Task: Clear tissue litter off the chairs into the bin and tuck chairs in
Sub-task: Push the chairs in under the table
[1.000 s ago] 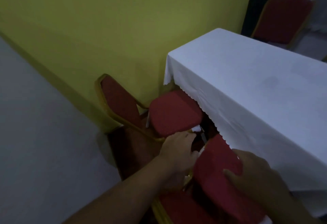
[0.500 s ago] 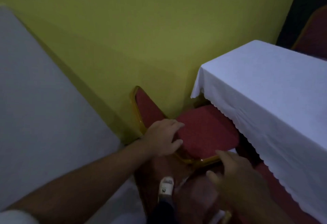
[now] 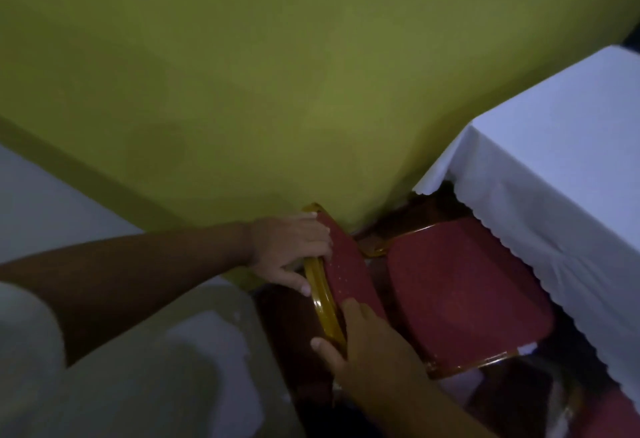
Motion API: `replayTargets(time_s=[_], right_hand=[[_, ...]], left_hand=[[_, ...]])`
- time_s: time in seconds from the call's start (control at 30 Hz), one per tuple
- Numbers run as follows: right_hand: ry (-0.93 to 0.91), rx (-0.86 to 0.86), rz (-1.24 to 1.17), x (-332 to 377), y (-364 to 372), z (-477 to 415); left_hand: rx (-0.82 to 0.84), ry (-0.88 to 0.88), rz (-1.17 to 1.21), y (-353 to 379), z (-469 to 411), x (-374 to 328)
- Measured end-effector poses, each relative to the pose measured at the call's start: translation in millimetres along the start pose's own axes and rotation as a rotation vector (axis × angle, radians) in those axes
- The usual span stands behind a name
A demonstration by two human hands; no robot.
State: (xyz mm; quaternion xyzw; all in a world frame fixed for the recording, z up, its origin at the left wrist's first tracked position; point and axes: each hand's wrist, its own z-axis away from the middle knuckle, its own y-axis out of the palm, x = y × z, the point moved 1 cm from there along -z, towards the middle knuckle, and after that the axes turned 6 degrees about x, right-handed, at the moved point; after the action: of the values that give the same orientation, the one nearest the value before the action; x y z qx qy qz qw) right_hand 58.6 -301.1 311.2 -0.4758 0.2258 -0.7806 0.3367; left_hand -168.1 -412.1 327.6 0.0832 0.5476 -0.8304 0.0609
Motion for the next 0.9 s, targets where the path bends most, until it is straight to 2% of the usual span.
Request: replayTargets(time_s=[0.17, 0.4, 0.53, 0.63, 0.77, 0.9], right_hand=[[-0.05, 0.059, 0.097, 1.2, -8.8, -22.5], [-0.037, 0.082, 0.086, -27.5, -41.5, -9.7], [0.052, -0.031, 0.066, -54.2, -54.1, 17.8], [0.193, -0.123, 0.041, -72.2, -54.5, 36.6], [0.41, -0.292, 0.105, -96.9, -48.8, 56.0], [0.514, -0.404, 0.163, -115.1, -53.7, 61.0]], left_hand=[[-0.093, 0.194, 0.048, 4.7, -28.4, 15.1], [-0.203, 0.203, 0.061, 14.4, -57.8, -1.2], [-0.241, 0.197, -0.034, 2.7, -91.0, -26.8], [-0.285, 0.155, -0.069, -2.7, -114.7, -45.5], [-0.358, 0.129, -0.021, -8.2, -149.5, -63.5], [-0.384, 0.121, 0.035, -20.3, -181.0, -71.3]])
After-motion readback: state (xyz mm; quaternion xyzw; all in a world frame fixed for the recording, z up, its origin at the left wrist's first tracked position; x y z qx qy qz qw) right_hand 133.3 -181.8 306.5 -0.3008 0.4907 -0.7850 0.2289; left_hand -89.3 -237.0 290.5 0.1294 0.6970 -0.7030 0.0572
